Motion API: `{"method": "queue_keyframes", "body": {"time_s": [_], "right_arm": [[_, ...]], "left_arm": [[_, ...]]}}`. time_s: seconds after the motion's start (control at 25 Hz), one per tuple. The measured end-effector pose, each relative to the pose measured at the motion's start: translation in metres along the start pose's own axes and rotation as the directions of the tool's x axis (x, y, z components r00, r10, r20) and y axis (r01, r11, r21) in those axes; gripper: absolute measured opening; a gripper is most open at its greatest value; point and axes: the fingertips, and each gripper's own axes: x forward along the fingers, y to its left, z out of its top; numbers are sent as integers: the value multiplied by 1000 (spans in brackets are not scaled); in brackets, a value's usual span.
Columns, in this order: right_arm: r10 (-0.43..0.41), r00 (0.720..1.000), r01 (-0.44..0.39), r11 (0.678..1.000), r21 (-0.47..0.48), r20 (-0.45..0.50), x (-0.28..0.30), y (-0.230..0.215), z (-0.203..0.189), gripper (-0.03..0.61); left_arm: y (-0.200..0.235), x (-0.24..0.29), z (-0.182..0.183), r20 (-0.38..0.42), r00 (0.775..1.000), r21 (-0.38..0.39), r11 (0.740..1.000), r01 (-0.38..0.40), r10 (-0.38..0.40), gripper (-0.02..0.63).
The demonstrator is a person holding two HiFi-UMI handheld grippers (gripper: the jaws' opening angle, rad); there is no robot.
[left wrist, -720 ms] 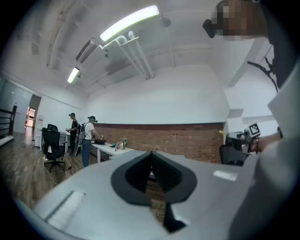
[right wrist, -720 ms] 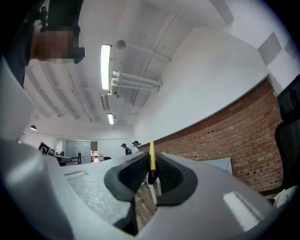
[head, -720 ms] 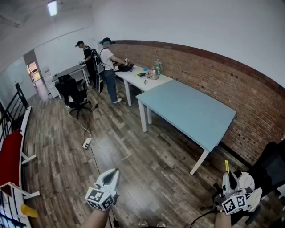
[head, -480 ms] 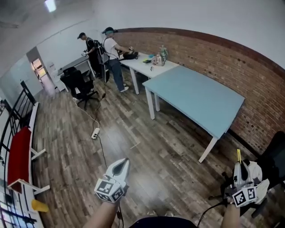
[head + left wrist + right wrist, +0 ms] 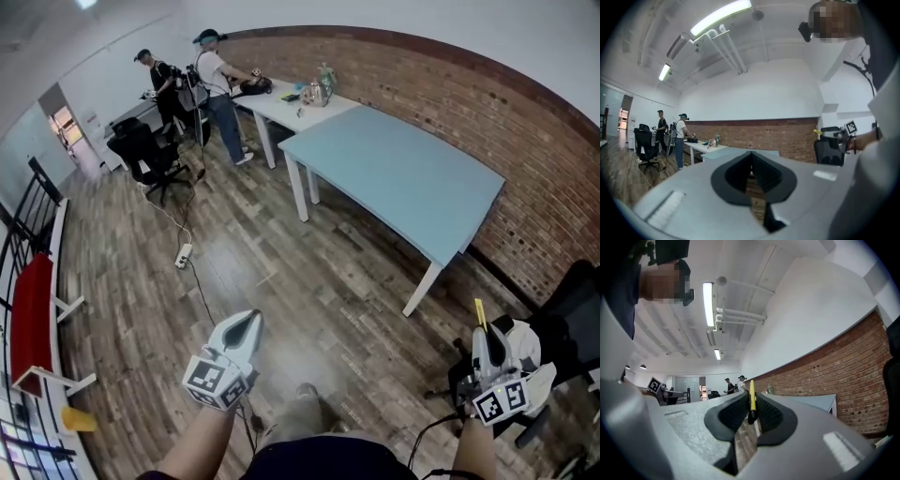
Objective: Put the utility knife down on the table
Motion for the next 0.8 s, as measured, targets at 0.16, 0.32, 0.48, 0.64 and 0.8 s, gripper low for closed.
{"method": "queue_keyframes", "body": {"time_s": [0.16, 0.32, 0.48, 0.64, 0.8], "right_arm": [[-11, 1000, 11, 1000, -3, 24, 20, -4, 1, 54], [-85, 994, 86, 996, -22, 66, 42, -17, 4, 54], [-107, 994, 108, 994, -33, 35, 79, -24, 1, 54], [-139, 990, 140, 989, -40, 22, 126, -21, -1, 54], [-147, 989, 146, 987, -70, -8, 168, -18, -1, 54]], "left_arm": [[15, 15, 0, -3, 1000, 36, 999, 11, -11, -9], [39, 44, -4, -12, 1000, 40, 999, 8, -8, -9], [69, 80, -5, 4, 999, 49, 998, 45, -46, -9], [109, 118, 4, -1, 998, 45, 997, 70, -70, -9], [141, 157, 15, 14, 991, 99, 986, 134, -136, -9]]}}
